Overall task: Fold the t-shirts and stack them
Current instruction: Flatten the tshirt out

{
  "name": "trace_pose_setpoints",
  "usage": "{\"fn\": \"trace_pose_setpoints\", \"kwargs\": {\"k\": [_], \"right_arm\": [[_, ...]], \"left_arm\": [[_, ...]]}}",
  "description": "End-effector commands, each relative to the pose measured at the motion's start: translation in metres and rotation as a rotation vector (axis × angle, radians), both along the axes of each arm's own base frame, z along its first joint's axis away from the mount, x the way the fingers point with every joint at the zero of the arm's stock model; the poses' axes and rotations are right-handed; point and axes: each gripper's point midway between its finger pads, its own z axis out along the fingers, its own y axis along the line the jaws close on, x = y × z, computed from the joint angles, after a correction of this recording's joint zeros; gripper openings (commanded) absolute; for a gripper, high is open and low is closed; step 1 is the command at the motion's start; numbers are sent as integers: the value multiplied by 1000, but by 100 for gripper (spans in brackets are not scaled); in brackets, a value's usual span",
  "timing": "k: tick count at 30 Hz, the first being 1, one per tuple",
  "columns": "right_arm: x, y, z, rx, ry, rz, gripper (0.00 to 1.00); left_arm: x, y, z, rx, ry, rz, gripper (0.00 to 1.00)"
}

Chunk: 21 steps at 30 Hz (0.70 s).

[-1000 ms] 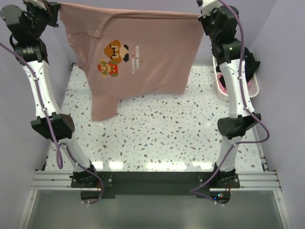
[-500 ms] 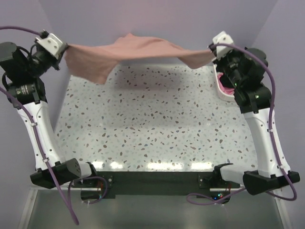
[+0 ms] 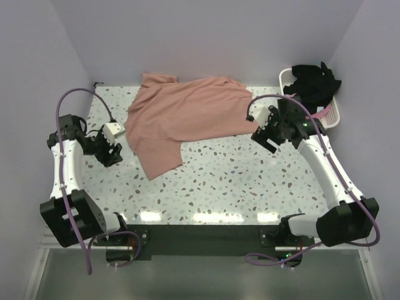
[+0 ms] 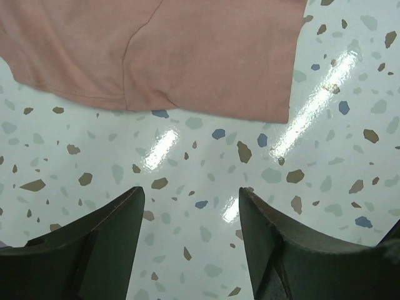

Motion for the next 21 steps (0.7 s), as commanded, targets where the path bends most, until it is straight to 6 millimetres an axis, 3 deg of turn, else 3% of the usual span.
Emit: {"fn": "trace_pose_setpoints", "kwargs": {"k": [1, 3, 4, 5, 6, 8, 10, 11, 12, 15, 18, 21], "right_arm": [[-7, 12, -17, 42, 119, 17, 86], [-1, 14, -34, 47, 183, -31, 81], [4, 14, -40, 46, 204, -57, 77], [12, 15, -61, 47, 269, -98, 74], [24, 18, -58, 65, 258, -121, 72], [43, 25, -78, 91, 308, -176, 67], [70, 36, -72, 143, 277, -212, 64], [81, 41, -90, 156, 315, -245, 63], [100, 45, -78, 181, 276, -257, 61], [139, 51, -91, 199, 245, -312, 53], [170, 49, -113, 172, 223, -352, 48], [186, 45, -134, 136, 225, -368, 45]], "left_arm": [[-9, -10, -1, 36, -20, -80, 67], [-5, -16, -12, 53, -5, -78, 66], [-4, -30, -15, 61, -4, -121, 66], [7, -34, -16, 68, -27, -104, 65], [12, -38, -20, 75, -30, -95, 65], [17, -55, -33, 78, -4, -113, 65], [28, -64, -48, 83, 34, -99, 64], [35, -66, -50, 69, 41, -74, 63], [42, -66, -51, 70, 44, -57, 63], [58, -69, -75, 86, 113, -27, 61], [70, -70, -85, 111, 135, -12, 60], [81, -71, -100, 157, 156, 10, 59]]}}
